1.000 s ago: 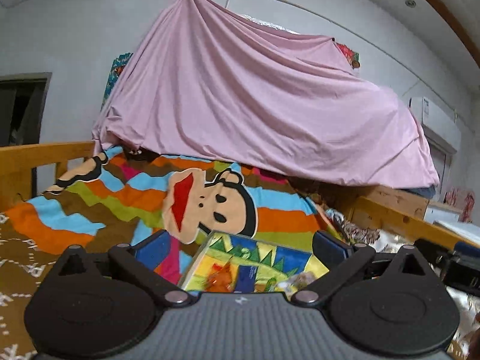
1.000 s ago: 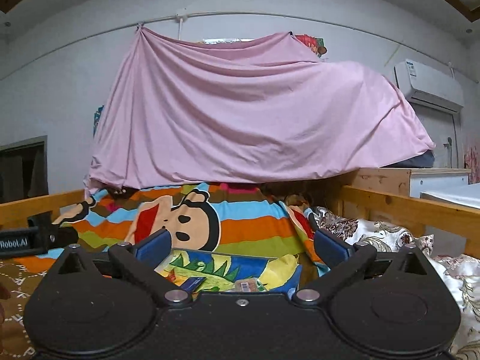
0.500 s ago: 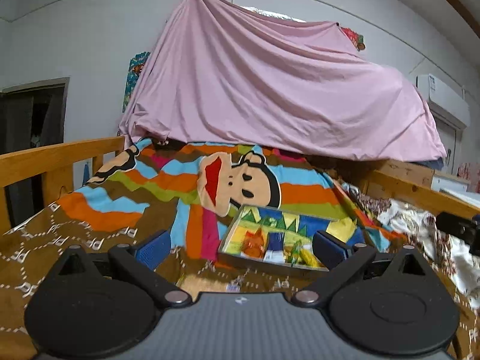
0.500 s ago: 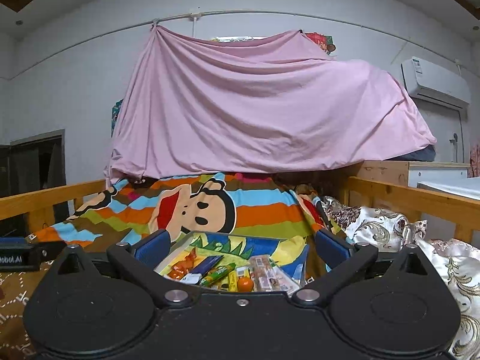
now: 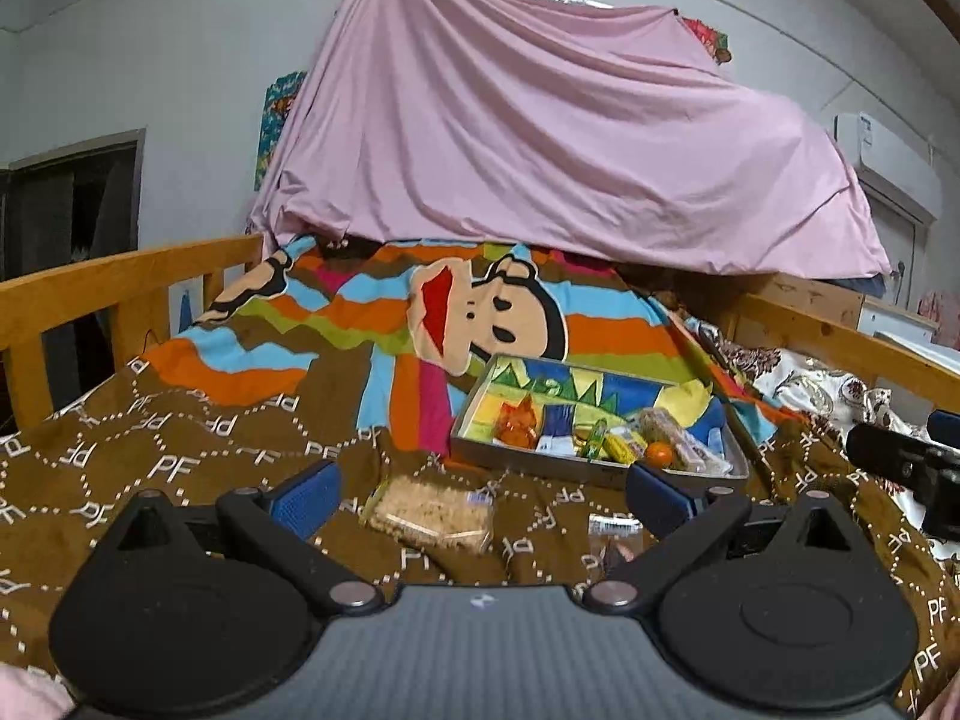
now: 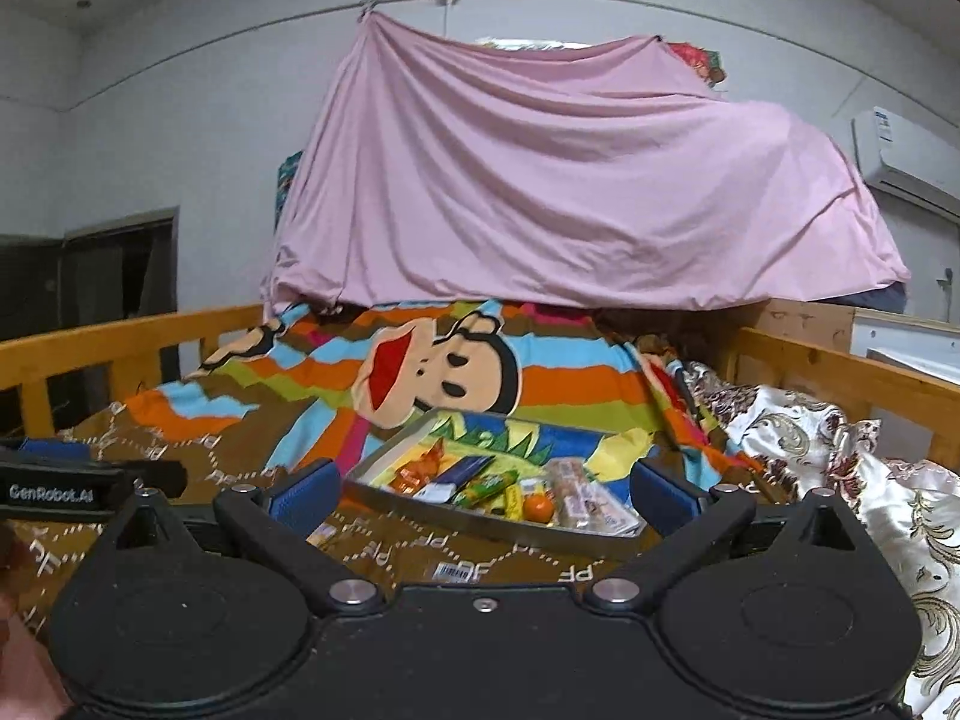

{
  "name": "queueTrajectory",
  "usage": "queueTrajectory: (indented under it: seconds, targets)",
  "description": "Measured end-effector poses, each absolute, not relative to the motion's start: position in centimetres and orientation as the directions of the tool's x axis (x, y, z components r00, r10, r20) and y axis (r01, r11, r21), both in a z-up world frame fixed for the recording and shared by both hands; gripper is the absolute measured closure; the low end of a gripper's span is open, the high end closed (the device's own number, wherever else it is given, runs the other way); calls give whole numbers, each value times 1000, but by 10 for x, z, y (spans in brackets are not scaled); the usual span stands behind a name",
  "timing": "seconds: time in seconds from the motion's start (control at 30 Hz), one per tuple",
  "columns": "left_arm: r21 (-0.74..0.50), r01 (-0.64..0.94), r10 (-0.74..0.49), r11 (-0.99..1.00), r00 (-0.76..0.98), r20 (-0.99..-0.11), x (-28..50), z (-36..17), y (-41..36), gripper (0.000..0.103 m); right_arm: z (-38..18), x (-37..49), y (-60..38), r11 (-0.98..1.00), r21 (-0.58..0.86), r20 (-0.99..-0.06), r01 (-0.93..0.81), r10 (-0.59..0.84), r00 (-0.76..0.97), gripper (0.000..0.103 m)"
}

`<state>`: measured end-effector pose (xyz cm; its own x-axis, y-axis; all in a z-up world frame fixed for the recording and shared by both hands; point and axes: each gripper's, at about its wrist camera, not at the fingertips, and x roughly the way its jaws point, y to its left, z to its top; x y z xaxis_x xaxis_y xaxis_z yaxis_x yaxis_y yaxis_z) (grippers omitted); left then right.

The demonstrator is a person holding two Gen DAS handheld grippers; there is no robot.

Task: Organize snacks
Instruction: 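Move both tools down toward the rice-cracker bag and the jerky pack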

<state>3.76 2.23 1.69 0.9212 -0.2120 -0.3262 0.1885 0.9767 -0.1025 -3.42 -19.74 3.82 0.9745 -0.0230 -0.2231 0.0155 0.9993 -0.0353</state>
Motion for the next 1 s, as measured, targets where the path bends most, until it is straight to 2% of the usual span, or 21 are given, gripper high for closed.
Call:
queueTrajectory:
  seconds: [1.0]
  targets:
    - [-75, 119, -140, 990, 879, -456, 51, 6, 22, 0, 20, -15, -186, 998, -41, -341, -38, 21, 940, 1]
